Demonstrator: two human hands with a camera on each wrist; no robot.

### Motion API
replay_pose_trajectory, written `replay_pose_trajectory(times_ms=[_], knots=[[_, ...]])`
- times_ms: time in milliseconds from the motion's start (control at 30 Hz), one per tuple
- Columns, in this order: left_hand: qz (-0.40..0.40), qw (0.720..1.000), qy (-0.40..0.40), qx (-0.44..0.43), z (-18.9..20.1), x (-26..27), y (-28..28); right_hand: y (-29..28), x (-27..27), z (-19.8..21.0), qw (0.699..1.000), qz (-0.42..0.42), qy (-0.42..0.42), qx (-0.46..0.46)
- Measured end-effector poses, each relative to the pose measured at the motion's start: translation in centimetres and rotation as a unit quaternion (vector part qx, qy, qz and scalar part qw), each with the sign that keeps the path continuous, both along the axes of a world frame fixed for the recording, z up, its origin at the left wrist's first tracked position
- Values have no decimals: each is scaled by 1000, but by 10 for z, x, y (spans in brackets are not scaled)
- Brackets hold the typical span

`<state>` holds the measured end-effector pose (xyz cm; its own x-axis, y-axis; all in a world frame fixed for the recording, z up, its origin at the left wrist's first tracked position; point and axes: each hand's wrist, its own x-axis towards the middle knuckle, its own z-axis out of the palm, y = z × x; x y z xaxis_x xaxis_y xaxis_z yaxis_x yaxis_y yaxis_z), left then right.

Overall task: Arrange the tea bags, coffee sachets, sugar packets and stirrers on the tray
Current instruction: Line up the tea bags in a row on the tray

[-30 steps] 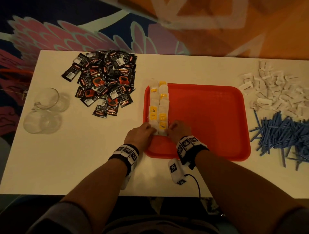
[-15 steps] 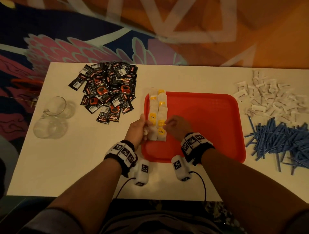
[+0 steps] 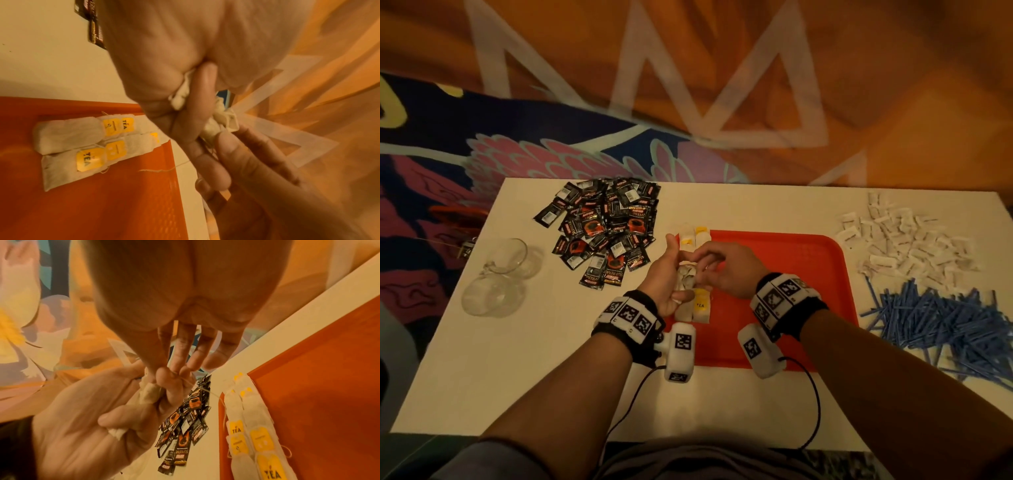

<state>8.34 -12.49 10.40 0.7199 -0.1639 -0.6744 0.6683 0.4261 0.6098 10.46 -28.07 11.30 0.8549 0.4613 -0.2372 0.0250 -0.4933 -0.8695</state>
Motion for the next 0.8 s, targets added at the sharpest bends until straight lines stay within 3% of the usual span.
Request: replay_pose_trajectory(times_ms=[133,300,533,667,800], knots=[[-25,999,-5,-25,7,3,-1,-5,4,10,1000,10,-13,-22],[-49,998,-23,-30,11,5,1,-11,10,16,997,-68,-29,17],[-23,987,-107,120,13,1,-6,-17,13,16,992,-105,-54,43],[42,976,-127,174,8,7,-7,-18,11,13,989,-113,-83,47],[59,961,-167,214,7,12,-4,-21,12,4,988,-128,-74,44]])
